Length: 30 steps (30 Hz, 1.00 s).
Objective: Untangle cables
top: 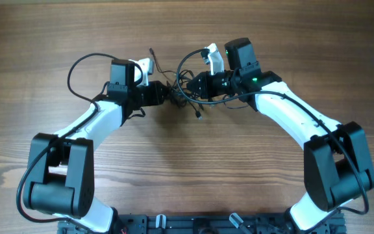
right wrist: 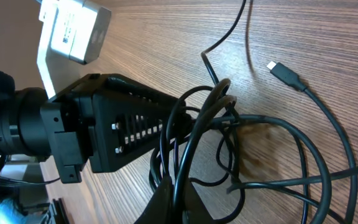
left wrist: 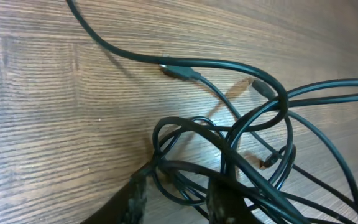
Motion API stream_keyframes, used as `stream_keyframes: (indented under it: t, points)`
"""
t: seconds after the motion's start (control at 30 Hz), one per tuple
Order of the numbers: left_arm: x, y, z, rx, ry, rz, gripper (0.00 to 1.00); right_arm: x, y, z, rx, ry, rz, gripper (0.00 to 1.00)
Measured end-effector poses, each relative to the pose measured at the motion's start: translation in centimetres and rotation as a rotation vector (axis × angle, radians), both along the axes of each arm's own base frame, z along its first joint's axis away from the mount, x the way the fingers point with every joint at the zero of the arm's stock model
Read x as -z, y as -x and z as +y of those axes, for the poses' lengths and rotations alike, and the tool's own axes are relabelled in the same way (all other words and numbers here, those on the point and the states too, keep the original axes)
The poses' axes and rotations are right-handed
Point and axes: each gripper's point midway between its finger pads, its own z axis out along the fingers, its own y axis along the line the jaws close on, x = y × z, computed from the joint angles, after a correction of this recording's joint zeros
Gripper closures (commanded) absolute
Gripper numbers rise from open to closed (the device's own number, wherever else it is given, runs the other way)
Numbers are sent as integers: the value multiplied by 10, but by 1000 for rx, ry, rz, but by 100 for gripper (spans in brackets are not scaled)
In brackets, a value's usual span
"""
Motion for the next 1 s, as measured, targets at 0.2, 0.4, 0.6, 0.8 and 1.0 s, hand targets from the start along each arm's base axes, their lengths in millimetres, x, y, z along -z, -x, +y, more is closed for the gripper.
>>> stream_keyframes:
  t: [0.2, 0.4, 0.6, 0.8, 1.0]
  points:
    - [3, -7, 10, -117, -4, 33, 49, 0, 0, 0, 0, 0, 0, 96]
    - [-7, -26, 19, -341, 109, 66, 63, 0, 0, 0, 0, 0, 0, 96]
    - [-13, -18, 15, -457, 356, 272, 84, 0, 0, 0, 0, 0, 0, 96]
    - [-9, -6, 44, -667, 552, 544, 61, 0, 0, 0, 0, 0, 0, 96]
    - [-4, 9, 26, -679, 564, 650, 67, 0, 0, 0, 0, 0, 0, 96]
